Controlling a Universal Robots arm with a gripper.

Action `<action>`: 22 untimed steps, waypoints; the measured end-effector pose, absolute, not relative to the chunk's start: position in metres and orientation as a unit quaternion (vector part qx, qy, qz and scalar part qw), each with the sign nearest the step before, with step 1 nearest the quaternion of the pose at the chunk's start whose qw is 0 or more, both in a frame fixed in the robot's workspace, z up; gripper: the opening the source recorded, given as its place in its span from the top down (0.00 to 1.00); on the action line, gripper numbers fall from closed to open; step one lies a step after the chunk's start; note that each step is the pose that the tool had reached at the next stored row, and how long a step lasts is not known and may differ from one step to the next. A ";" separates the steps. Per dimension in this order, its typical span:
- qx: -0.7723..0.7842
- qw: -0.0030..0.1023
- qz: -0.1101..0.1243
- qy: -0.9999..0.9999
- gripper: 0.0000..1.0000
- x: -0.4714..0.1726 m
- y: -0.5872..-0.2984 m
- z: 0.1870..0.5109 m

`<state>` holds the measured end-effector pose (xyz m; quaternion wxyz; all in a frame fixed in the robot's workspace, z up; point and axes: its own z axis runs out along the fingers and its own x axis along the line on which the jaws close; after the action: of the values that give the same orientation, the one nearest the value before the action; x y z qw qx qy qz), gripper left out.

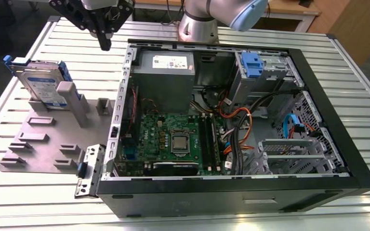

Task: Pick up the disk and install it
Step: 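Reach for the disk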

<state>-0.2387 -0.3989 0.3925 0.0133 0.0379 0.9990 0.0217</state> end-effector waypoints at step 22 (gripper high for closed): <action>0.038 0.013 0.022 0.999 0.89 -0.274 -0.399 0.391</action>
<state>-0.2744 -0.3990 0.3905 0.0134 0.0378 0.9990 0.0217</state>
